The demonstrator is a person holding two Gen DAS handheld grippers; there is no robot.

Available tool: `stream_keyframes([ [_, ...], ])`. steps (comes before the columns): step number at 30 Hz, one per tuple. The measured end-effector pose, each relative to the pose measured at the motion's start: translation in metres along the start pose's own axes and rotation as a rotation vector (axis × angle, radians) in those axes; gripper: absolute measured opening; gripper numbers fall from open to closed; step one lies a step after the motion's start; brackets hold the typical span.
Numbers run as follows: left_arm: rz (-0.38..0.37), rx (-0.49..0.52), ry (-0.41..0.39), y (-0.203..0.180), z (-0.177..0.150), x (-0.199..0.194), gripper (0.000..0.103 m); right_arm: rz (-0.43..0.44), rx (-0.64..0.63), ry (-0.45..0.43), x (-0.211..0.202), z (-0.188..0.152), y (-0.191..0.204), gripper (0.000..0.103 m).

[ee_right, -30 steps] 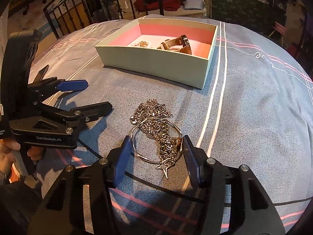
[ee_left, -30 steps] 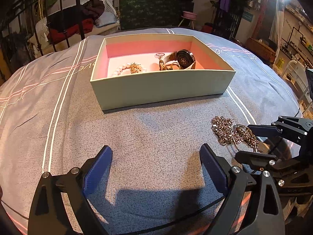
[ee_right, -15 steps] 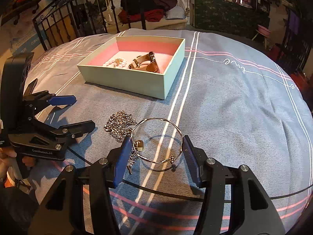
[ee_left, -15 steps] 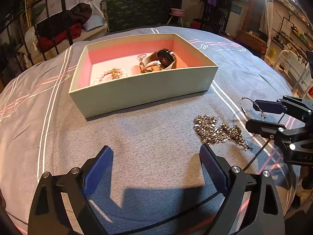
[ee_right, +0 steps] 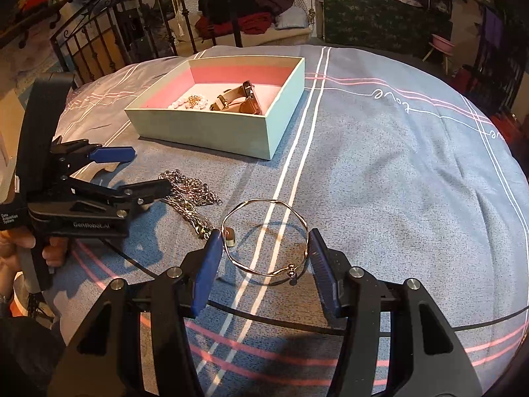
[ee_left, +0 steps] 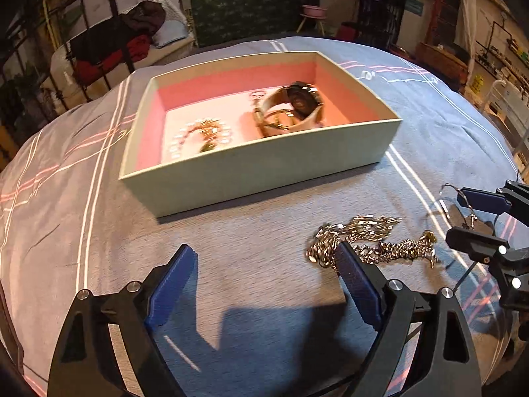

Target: Organize jewelry

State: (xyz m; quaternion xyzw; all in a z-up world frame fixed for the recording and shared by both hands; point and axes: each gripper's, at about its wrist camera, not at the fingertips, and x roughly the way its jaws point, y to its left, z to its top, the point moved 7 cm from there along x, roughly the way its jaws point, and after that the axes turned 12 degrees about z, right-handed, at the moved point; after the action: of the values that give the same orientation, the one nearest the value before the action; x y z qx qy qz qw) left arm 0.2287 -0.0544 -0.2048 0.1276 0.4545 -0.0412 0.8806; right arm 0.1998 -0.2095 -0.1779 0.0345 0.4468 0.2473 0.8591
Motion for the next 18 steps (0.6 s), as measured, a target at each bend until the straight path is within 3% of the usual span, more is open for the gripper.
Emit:
stream_keyframes([
  [3,0.071,-0.048,0.021,0.033,-0.009,0.003,0.086,0.007,-0.004,-0.006,0.002,0.004,0.003,0.054],
  [8,0.037,-0.077,0.008,0.050,-0.015,-0.010,0.082,0.004,-0.008,-0.014,0.002,0.009,0.004,0.054],
  [14,-0.053,-0.013,-0.042,0.011,-0.008,-0.027,0.080,-0.034,0.016,-0.032,-0.009,0.011,-0.011,0.054],
  [18,-0.088,0.094,-0.074,-0.029,-0.001,-0.031,0.076,-0.048,0.033,-0.039,-0.015,0.008,-0.018,0.054],
])
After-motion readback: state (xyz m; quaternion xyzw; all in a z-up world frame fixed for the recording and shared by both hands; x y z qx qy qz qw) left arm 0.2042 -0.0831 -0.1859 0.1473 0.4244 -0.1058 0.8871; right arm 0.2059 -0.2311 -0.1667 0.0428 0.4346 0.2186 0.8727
